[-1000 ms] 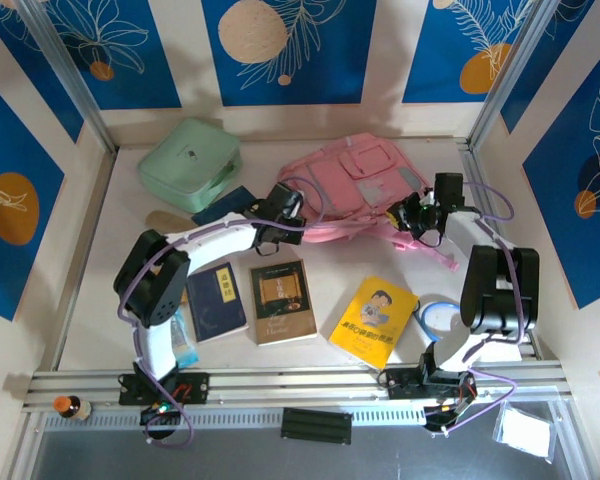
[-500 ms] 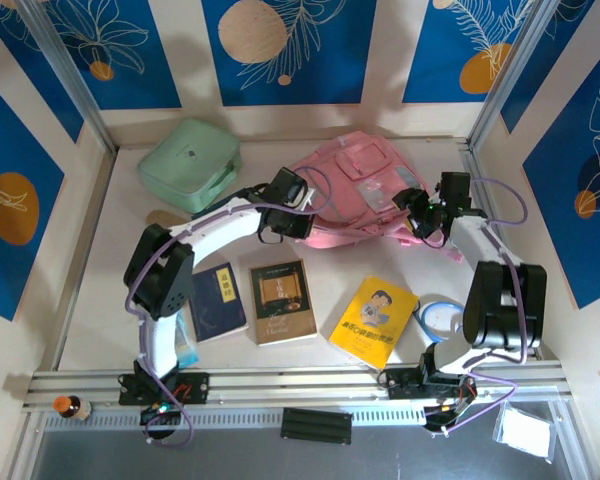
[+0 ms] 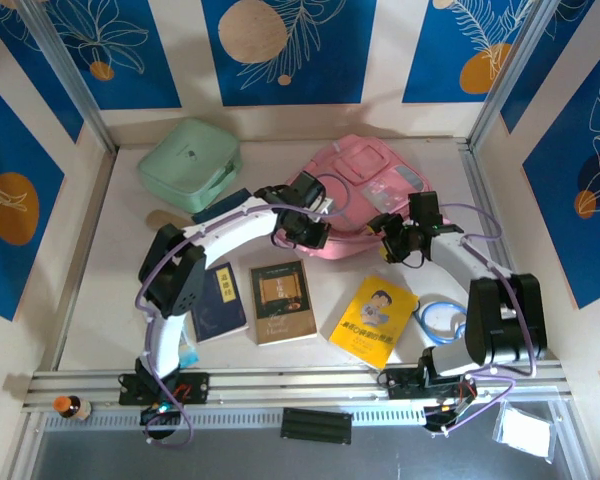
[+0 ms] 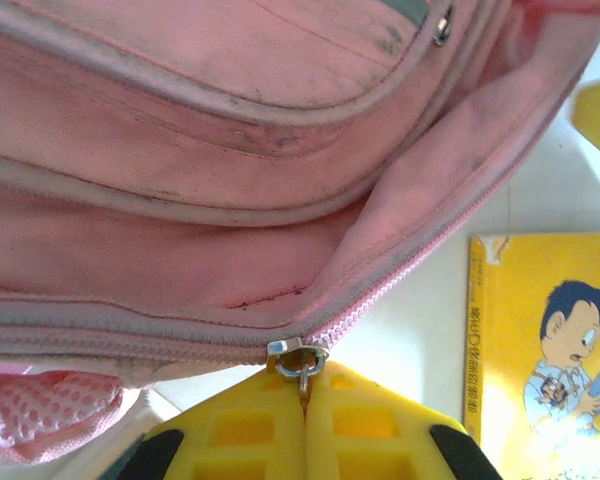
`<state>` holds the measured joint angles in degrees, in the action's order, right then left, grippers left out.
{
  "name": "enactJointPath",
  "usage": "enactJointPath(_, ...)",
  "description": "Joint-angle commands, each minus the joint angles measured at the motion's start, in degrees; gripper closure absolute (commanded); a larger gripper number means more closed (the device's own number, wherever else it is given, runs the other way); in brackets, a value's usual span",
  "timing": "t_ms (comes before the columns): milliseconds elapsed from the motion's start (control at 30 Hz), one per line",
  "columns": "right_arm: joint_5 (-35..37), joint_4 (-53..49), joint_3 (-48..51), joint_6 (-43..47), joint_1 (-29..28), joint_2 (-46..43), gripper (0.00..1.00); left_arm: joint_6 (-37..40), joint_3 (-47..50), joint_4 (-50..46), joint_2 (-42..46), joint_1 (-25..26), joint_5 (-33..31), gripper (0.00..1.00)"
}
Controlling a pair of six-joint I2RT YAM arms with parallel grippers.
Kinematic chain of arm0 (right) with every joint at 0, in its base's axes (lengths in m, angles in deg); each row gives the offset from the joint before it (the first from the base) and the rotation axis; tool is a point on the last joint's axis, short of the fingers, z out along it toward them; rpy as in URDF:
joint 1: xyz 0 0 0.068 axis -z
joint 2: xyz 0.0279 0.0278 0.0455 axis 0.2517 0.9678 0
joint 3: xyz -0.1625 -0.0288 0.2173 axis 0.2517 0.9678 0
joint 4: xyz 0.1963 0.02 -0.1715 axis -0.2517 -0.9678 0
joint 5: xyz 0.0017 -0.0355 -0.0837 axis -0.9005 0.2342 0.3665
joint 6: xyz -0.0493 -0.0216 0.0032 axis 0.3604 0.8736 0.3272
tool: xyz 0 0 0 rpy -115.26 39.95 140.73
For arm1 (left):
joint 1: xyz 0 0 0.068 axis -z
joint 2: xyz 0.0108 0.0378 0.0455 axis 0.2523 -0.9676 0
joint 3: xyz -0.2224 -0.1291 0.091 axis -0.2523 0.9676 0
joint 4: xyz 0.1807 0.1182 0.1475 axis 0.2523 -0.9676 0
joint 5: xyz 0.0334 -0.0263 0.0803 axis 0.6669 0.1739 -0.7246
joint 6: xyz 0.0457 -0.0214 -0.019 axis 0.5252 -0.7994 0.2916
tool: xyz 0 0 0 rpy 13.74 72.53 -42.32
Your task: Pack books, pencil case, and school supplies into a backpack
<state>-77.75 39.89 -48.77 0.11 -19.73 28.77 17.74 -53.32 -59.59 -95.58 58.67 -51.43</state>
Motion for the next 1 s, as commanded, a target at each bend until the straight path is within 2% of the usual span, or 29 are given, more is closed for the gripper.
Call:
enactJointPath(0,-0.03,1.82,-3.66,3.63,-0.36,5.13,0.41,0.9,-0.73,-1.76,1.31,2.41,2.68,1.0)
enactJointPath(267,-7.44,4.91,-14.73,17.08,0.29,17.42,0.46,-0.27,-1.27,0.22,0.14,4.73,5.41,1.0)
enactJointPath(367,-6.81,5.11,-16.28,19.58,1.57,18.78,0.46,-0.8,-3.1,0.29,-1.92,4.81,5.61,1.0)
enactJointPath(567,-5.03,-1.64,-13.42,16.17,4.79,12.91,0.42,-1.8,-8.1,-0.96,-6.29,4.71,5.12,1.0)
enactJointPath(633,-4.53,-3.37,-10.94,14.24,4.5,9.98,0.41,-2.0,-9.43,-1.48,-7.26,4.68,5.02,1.0)
enactJointPath(767,-7.97,-2.6,-6.6,10.45,2.3,6.3,0.4,-1.96,-11.65,-2.71,-8.74,4.71,5.09,1.0)
enactJointPath(867,-8.39,-2.84,-6.06,8.3,0.23,6.25,0.4,-1.83,-12.4,-3.36,-9.21,4.62,4.74,1.0)
enactJointPath(967,-7.06,-3.36,-6.8,7.26,-0.97,7.55,0.44,-1.83,-12.47,-3.57,-9.3,4.48,4.64,1.0)
